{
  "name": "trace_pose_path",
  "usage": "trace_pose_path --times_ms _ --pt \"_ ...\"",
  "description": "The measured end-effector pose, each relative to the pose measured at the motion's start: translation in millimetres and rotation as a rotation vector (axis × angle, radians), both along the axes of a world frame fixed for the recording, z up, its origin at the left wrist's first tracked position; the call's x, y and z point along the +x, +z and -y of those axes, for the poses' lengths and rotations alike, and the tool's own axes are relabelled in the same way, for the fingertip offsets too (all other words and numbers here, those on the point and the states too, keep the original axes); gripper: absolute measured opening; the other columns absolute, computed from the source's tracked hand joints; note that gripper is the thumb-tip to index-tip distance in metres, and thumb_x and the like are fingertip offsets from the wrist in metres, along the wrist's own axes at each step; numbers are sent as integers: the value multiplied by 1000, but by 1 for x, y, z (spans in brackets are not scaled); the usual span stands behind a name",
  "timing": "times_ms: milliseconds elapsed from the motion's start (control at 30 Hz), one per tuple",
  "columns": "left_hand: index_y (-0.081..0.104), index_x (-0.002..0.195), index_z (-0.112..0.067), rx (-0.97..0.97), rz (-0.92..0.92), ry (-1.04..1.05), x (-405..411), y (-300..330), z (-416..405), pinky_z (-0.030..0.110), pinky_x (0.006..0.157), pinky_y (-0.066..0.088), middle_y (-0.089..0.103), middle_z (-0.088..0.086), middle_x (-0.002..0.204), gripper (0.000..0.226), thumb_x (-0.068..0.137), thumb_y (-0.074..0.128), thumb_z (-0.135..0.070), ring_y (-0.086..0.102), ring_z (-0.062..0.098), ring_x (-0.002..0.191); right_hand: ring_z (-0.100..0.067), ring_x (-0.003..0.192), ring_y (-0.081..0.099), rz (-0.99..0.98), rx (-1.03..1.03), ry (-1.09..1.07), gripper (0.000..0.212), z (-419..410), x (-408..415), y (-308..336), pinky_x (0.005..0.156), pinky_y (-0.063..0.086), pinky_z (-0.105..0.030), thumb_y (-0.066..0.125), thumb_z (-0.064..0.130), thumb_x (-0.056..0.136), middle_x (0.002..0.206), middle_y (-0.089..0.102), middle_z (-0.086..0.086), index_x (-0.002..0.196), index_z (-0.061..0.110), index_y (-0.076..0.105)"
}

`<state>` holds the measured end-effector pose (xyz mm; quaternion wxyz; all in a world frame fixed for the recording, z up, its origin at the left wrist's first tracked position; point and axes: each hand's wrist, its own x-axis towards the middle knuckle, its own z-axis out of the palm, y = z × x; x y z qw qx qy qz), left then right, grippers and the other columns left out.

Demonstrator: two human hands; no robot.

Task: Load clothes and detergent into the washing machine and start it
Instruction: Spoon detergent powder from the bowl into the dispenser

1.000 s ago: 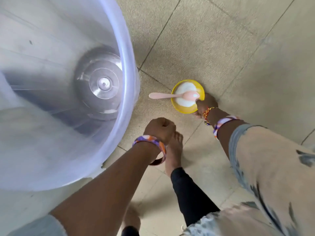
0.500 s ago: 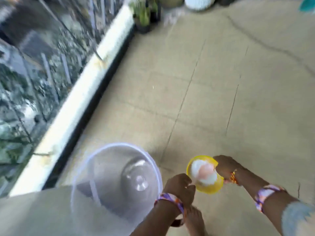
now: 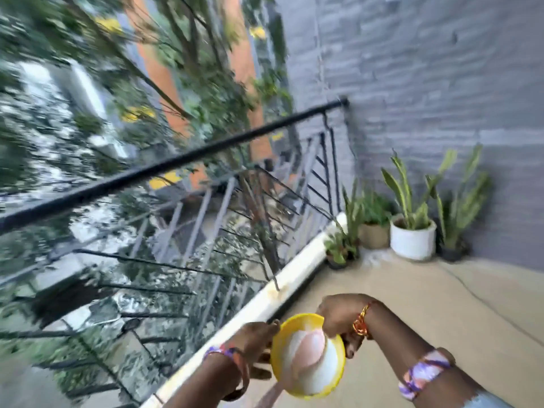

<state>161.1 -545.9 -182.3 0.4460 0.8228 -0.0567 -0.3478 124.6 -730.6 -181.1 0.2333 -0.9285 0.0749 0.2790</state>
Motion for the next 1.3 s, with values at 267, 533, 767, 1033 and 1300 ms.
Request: trace_pose_path --times_ms 267,533,767,1033,1300 --pt "68 78 -14 -390 -78 347 -16 66 -183 31 56 53 70 5 71 31 71 70 -44 62 19 54 -3 29 49 100 86 390 17 -179 42 141 31 40 -13 40 1 85 49 52 -4 78 6 55" --pt "65 112 -10 -492 57 778 -76 84 -381 31 72 56 73 3 84 98 42 68 -78 67 17 68 -8 41 53 41 352 664 10 -390 51 146 40 45 -19 54 21 80 61 54 -7 77 12 57" --pt "54 119 -12 -533 183 1126 -126 67 -506 32 94 44 61 15 125 47 95 33 -47 69 17 75 -4 40 56 -4 641 578 10 -536 21 102 40 49 -17 47 10 95 69 53 -4 103 11 53" --pt "55 123 -7 -1047 -141 1350 -143 10 -565 56 96 37 68 19 108 72 89 26 -64 59 39 104 -7 48 63 -263 854 275 19 -611 -3 39 47 51 -19 43 12 97 55 65 5 85 17 56" --pt "37 139 -7 -1258 -149 1567 -133 1 -596 57 109 23 41 18 145 75 91 23 -62 38 36 134 -18 37 63 -510 1112 -297 24 -651 16 -16 35 50 -23 37 4 97 51 65 -16 77 3 48"
